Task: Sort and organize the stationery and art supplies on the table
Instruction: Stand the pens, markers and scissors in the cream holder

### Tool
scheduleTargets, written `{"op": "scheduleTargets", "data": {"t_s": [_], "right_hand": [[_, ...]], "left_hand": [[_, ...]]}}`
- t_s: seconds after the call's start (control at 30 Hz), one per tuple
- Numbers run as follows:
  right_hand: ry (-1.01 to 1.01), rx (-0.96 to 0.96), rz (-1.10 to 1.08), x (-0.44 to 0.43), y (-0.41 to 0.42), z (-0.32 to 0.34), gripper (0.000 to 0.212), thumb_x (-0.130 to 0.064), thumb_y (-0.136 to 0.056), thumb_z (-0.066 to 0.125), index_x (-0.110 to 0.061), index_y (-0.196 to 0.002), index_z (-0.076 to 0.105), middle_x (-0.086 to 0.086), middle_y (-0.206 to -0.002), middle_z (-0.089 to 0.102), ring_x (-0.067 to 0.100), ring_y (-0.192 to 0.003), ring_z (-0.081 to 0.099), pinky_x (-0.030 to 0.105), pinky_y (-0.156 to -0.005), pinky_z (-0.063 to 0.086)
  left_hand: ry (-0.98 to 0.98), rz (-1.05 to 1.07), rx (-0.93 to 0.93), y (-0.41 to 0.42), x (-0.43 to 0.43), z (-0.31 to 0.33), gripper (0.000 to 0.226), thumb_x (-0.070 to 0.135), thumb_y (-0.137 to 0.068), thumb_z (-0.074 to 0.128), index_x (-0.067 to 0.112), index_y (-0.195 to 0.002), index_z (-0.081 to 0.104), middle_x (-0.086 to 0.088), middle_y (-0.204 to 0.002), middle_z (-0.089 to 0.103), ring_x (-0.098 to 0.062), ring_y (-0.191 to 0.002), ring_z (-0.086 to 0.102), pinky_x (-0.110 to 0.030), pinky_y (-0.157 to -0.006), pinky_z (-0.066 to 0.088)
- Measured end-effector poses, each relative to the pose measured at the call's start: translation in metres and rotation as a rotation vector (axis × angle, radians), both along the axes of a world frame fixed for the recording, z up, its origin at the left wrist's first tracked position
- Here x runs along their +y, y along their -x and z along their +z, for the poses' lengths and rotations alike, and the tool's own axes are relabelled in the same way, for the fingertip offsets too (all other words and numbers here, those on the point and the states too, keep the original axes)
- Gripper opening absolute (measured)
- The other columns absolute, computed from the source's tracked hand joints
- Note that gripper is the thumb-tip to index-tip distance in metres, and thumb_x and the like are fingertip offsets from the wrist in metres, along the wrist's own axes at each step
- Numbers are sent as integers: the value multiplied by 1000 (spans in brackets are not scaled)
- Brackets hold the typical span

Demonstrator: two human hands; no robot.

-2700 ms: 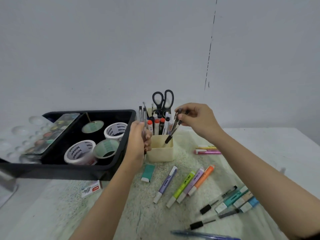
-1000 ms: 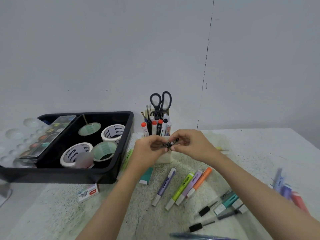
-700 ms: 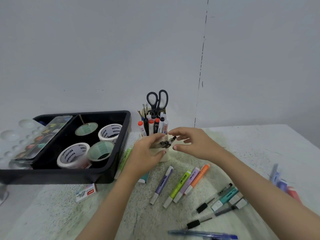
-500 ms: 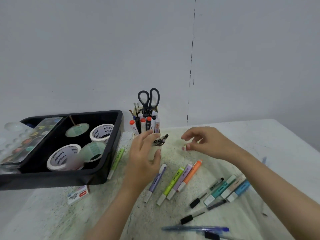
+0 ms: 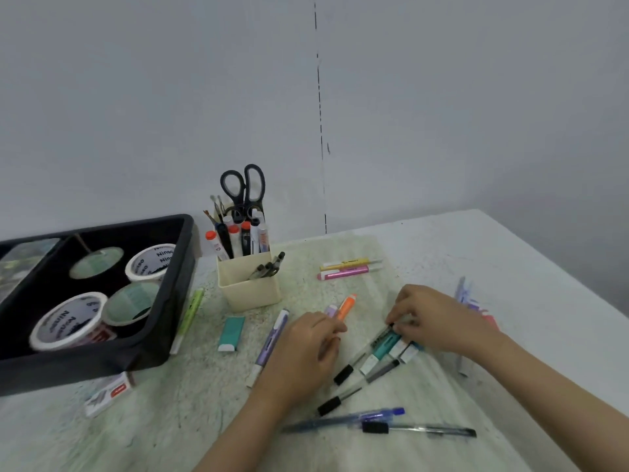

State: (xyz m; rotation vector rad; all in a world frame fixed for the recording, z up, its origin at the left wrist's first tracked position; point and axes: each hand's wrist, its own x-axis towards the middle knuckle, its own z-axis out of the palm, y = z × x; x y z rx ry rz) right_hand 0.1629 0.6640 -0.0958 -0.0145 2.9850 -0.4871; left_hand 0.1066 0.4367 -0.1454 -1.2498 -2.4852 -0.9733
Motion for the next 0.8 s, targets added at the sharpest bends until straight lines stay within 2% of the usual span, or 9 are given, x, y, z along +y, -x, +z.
{"op": "scheduleTargets", "data": {"t_s": [0.13,0.23,0.33,0.43,0.5,0.57,0.63,0.7,0.8], "right_hand": [[71,-13,3,-5,6,-2,6,-27,-86,64,-25,-86,69,-8,-95,51,10,-88,52,27,-81,45],[230,47,-12,-7,8,-1,6,-26,-88,62,-23,-83,65,-10,-91,53,7,-81,51,23,-76,41],[445,196,-57,-13,7,9,7,-26,-89,62,-24,-82,64,-11,-89,59,0,-76,50,10,-67,36],[577,340,-61,-24,4,21,7,-26,-88,63,-24,-82,64,-11,-88,63,-2,-72,52,9,-65,38],[608,380,-49,-28,-1,25,4,-25,-87,65,-24,-87,61,-11,-88,62,-1,-70,52,11,-64,39],[526,338,-16,-25,-9,27,11,-27,-84,68,-27,-87,57,-10,-86,60,2,-69,51,15,-64,42],[323,190,32,-21,-18,24,13,-30,-80,71,-29,-84,59,-10,-87,56,4,-74,50,22,-70,45],[111,30,62,-21,-28,16,15,-33,-78,72,-29,-89,63,-11,-93,52,3,-83,50,24,-77,45],[20,-54,75,-23,-37,5,18,-31,-78,71,-29,-95,64,-12,-97,48,4,-89,50,24,-81,45]], "left_hand": [[22,-22,-20,-3,4,3,31,39,-87,47,22,-103,68,10,-96,66,-3,-90,53,-19,-80,43],[36,-29,-112,-7,4,8,36,48,-87,52,28,-116,64,12,-95,63,1,-87,51,-15,-76,40],[28,-11,-267,-6,6,10,36,38,-88,61,33,-123,59,13,-103,62,1,-94,55,-16,-82,44],[-130,-7,-416,-7,11,16,22,15,-90,60,32,-103,66,15,-93,69,4,-89,63,-14,-77,49],[-258,51,-494,-8,14,21,28,6,-92,55,32,-92,64,13,-82,70,1,-82,65,-14,-71,50],[-418,96,-627,-7,15,25,26,2,-95,49,24,-91,63,5,-80,71,-7,-77,68,-20,-68,54],[-544,108,-746,-5,15,29,21,2,-97,44,15,-94,61,-2,-81,71,-10,-73,68,-21,-65,54],[-606,90,-835,-4,14,34,19,5,-98,41,9,-99,60,-7,-84,71,-13,-71,68,-23,-64,56],[-638,41,-923,-5,15,38,21,11,-100,39,11,-104,59,-7,-89,74,-19,-77,71,-28,-69,58]]}}
